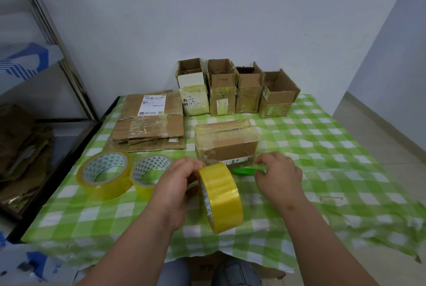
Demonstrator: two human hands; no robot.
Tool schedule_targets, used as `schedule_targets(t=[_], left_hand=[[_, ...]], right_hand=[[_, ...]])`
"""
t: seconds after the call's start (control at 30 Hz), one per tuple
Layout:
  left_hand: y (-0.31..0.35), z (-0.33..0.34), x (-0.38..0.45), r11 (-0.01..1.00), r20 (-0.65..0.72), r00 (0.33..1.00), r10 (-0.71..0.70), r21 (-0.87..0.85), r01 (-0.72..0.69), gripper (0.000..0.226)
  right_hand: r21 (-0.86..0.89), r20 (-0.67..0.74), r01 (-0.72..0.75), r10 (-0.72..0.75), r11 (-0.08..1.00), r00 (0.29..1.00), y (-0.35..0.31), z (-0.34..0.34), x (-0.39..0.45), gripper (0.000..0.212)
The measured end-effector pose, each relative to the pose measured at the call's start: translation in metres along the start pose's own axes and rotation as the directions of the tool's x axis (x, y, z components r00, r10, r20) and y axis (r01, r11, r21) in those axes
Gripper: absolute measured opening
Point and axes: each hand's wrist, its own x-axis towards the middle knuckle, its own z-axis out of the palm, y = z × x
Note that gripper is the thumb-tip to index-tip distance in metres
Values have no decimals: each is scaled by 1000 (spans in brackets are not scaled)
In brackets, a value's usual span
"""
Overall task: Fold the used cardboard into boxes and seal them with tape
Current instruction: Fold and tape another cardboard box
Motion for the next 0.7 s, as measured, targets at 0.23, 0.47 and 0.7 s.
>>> schedule_targets(t=[0.23,0.47,0.7], left_hand=[[2,0,-6,1000,10,1000,12,12,-12,12],[1,-2,-7,995,24,998,66,74,-68,20],[6,-12,2,829,-168,950,262,543,-133,43]], right_hand=[[704,278,-217,19,676,960,-44,-12,-16,18],[742,593,-542,-9,396,805,-63,5,-6,38],[773,560,-540,41,334,827,-64,7,-3,15]])
